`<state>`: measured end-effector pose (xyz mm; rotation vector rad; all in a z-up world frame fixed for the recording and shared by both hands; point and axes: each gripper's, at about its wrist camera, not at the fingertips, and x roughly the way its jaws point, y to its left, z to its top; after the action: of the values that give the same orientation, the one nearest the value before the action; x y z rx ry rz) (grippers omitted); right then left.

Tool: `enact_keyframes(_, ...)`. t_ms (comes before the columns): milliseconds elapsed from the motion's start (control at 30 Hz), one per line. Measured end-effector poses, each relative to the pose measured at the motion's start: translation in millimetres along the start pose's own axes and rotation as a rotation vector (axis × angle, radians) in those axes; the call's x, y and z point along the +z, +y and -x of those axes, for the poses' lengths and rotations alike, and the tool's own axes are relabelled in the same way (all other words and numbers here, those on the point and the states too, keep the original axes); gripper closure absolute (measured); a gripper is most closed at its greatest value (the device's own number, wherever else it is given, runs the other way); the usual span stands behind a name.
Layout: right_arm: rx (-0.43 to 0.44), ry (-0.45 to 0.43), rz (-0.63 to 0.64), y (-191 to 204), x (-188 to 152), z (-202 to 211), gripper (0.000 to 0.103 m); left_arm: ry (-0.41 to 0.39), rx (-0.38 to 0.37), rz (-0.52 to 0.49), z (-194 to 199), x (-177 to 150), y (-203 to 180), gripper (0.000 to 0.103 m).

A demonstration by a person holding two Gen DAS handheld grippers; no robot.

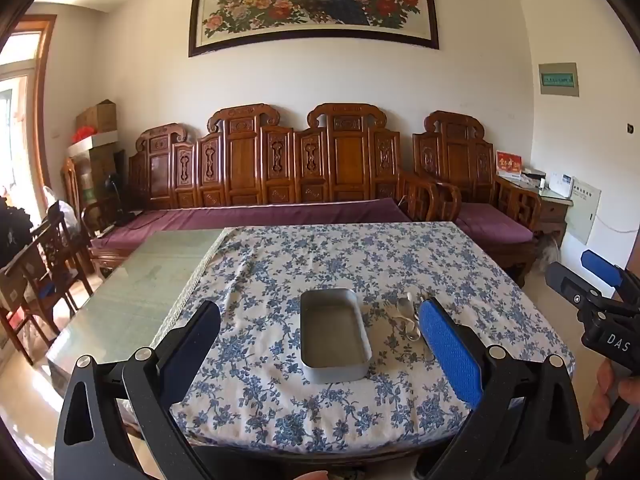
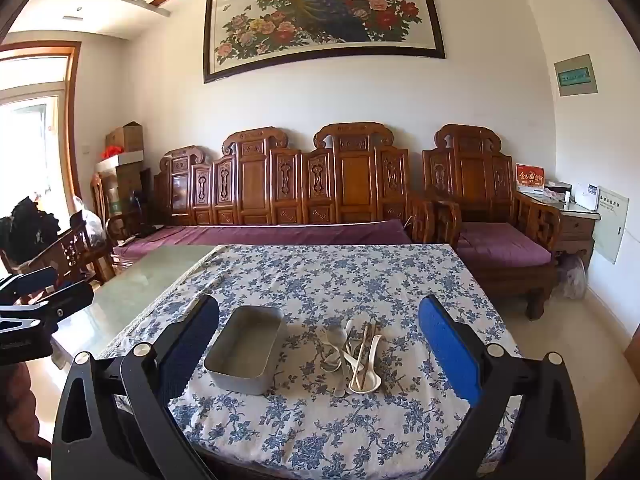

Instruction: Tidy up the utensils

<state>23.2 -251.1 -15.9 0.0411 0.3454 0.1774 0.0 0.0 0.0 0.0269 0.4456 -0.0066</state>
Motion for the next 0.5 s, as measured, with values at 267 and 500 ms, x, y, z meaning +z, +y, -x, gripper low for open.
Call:
enact_keyframes(267, 0.002, 0.0, 0.001, -1.2, 1.1, 0.7, 0.003, 0.006, 0.0, -0.002, -0.3, 0.1, -0.1, 0.007)
enact_keyframes(500, 0.003, -0.006, -0.001, 6.0, 1.3, 6.3, 0.003, 0.003, 0.001, -0.004, 0.3, -0.1, 0.1, 0.007)
